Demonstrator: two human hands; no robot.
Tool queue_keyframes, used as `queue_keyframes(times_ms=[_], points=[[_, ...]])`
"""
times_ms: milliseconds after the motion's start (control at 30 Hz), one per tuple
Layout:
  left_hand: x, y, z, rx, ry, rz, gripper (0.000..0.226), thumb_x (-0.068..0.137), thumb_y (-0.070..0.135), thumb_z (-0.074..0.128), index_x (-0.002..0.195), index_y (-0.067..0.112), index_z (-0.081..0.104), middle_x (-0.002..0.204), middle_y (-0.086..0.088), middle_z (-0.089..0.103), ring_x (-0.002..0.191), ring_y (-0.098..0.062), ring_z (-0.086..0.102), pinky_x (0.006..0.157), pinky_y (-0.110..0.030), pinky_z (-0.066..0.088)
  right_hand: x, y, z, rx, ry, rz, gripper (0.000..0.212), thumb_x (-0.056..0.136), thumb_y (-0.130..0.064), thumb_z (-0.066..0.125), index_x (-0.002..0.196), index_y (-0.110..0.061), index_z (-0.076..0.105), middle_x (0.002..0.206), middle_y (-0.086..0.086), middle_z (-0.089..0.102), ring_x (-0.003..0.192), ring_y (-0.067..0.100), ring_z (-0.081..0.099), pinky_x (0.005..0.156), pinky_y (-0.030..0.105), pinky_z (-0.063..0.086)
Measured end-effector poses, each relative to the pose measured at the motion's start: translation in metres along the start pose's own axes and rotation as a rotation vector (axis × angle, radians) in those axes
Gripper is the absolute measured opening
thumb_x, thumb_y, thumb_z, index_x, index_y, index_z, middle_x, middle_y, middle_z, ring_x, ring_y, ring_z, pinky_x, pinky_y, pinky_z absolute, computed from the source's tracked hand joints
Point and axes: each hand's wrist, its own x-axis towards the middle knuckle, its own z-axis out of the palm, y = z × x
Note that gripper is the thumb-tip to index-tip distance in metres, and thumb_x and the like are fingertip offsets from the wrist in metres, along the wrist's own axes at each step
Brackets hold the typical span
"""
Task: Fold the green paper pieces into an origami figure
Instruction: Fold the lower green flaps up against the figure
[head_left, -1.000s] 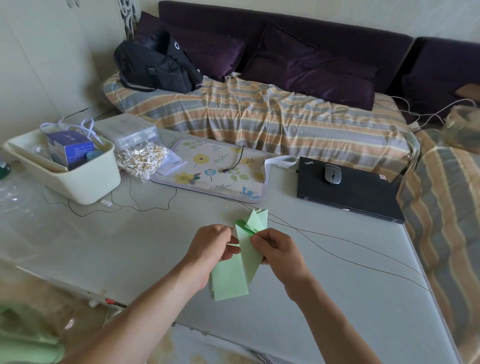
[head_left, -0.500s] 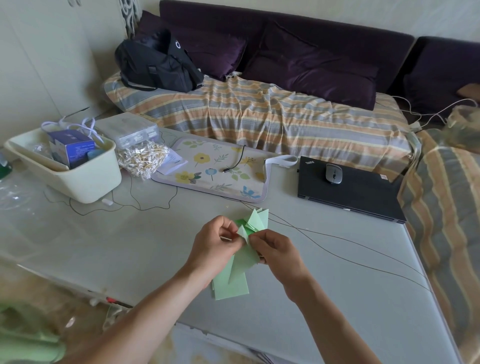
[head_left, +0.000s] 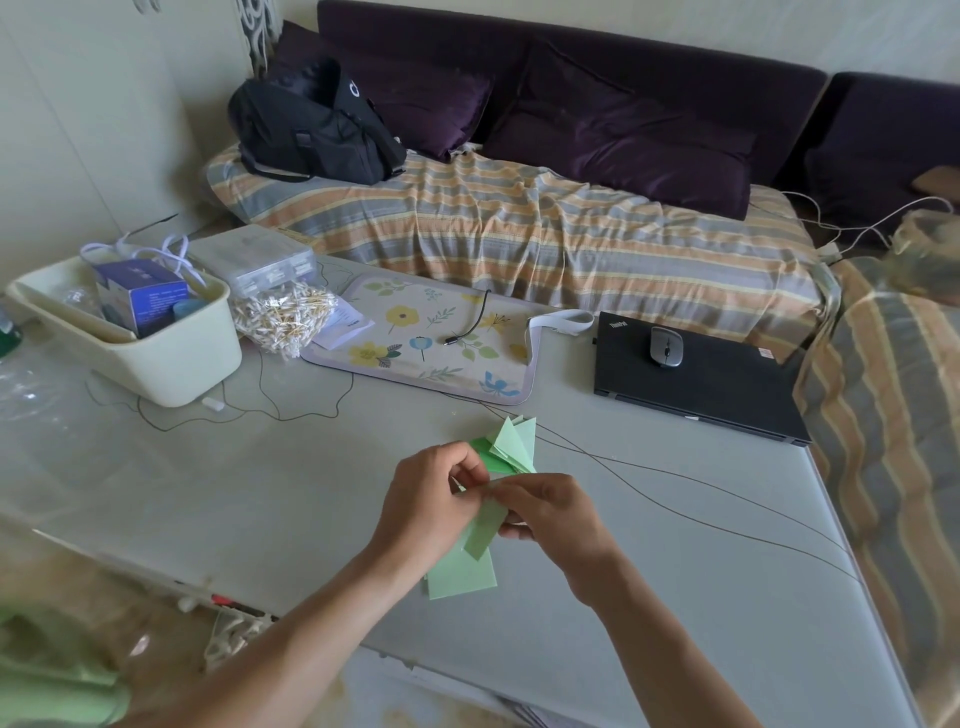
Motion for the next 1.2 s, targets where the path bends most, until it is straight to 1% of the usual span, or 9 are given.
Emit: queue_keyframes(times_ms=[133, 267, 367, 533, 633, 733, 867, 1033, 1200], points=[[0.001, -0.004, 0.001, 0.122, 0.021, 0.070, 0.009, 0.078, 0.031, 0.080, 0.080, 0.028, 0.071, 0.080, 0.014, 0.066, 0.072, -0.002, 0.061, 0.063, -0.021, 0.046, 0.002, 0.003, 0.000, -0.029, 0.019, -0.010, 0.025, 0.096, -0.010, 0.062, 0.082, -0.017, 0.082, 0.078, 0.004, 0.072, 0.076, 0.015, 0.066, 0.083, 0.038, 0.060], [-0.001, -0.006, 0.003, 0.182, -0.021, 0.108, 0.025, 0.072, 0.045, 0.081, 0.087, 0.031, 0.066, 0.086, 0.015, 0.063, 0.079, -0.002, 0.060, 0.067, -0.023, 0.048, 0.005, 0.006, -0.002, -0.086, 0.054, -0.034, 0.029, 0.097, -0.011, 0.060, 0.078, -0.020, 0.081, 0.068, -0.005, 0.068, 0.066, 0.013, 0.057, 0.071, 0.029, 0.054], [-0.002, -0.006, 0.004, 0.191, -0.044, 0.095, 0.025, 0.072, 0.041, 0.079, 0.086, 0.031, 0.060, 0.085, 0.015, 0.062, 0.077, -0.002, 0.058, 0.067, -0.025, 0.049, 0.005, 0.008, -0.002, -0.127, 0.048, -0.047, 0.025, 0.097, -0.011, 0.060, 0.083, -0.017, 0.080, 0.068, -0.005, 0.068, 0.064, 0.012, 0.055, 0.069, 0.028, 0.051], [-0.002, 0.000, -0.001, 0.108, -0.058, -0.049, 0.018, 0.078, 0.013, 0.063, 0.092, 0.026, 0.065, 0.080, 0.010, 0.067, 0.076, -0.010, 0.063, 0.067, -0.028, 0.051, 0.007, 0.011, -0.002, -0.184, 0.069, -0.036, 0.028, 0.094, -0.010, 0.060, 0.086, -0.026, 0.081, 0.075, -0.001, 0.069, 0.067, 0.012, 0.057, 0.070, 0.029, 0.048], [-0.003, 0.002, -0.003, 0.048, -0.105, -0.156, 0.020, 0.078, 0.013, 0.062, 0.092, 0.028, 0.067, 0.081, 0.008, 0.069, 0.077, -0.014, 0.066, 0.065, -0.029, 0.051, 0.006, 0.009, -0.002, -0.183, 0.087, -0.047, 0.032, 0.093, -0.009, 0.059, 0.096, -0.031, 0.082, 0.086, -0.008, 0.077, 0.077, 0.007, 0.065, 0.073, 0.021, 0.049], [-0.003, 0.003, -0.002, -0.037, -0.154, -0.257, 0.019, 0.080, 0.017, 0.063, 0.093, 0.029, 0.069, 0.083, 0.007, 0.070, 0.073, -0.011, 0.065, 0.059, -0.023, 0.045, 0.007, 0.011, -0.003, -0.211, 0.121, -0.052, 0.026, 0.089, -0.015, 0.066, 0.096, -0.036, 0.081, 0.091, -0.006, 0.078, 0.088, 0.013, 0.071, 0.079, 0.028, 0.054], [-0.003, 0.003, -0.001, -0.107, -0.200, -0.347, 0.015, 0.085, 0.026, 0.064, 0.096, 0.029, 0.073, 0.082, 0.007, 0.067, 0.071, -0.009, 0.060, 0.056, -0.020, 0.041, 0.008, 0.012, -0.006, -0.208, 0.180, -0.061, 0.010, 0.082, -0.018, 0.075, 0.081, -0.028, 0.074, 0.078, -0.006, 0.074, 0.072, 0.009, 0.065, 0.065, 0.025, 0.048], [-0.005, 0.006, 0.000, -0.231, -0.197, -0.425, 0.014, 0.087, 0.020, 0.060, 0.085, 0.021, 0.074, 0.077, 0.004, 0.065, 0.066, -0.010, 0.058, 0.044, -0.014, 0.045, 0.006, 0.008, -0.003, -0.237, 0.150, -0.114, 0.009, 0.081, -0.018, 0.077, 0.077, -0.024, 0.072, 0.073, -0.008, 0.072, 0.067, 0.004, 0.062, 0.064, 0.020, 0.045], [-0.004, 0.007, -0.001, -0.284, -0.136, -0.462, 0.015, 0.087, 0.016, 0.061, 0.080, 0.015, 0.073, 0.071, 0.002, 0.063, 0.056, -0.010, 0.058, 0.045, -0.017, 0.049, 0.008, 0.011, -0.003, -0.261, 0.180, -0.129, 0.006, 0.083, -0.018, 0.074, 0.081, -0.022, 0.071, 0.078, -0.006, 0.072, 0.067, 0.003, 0.061, 0.064, 0.018, 0.045]])
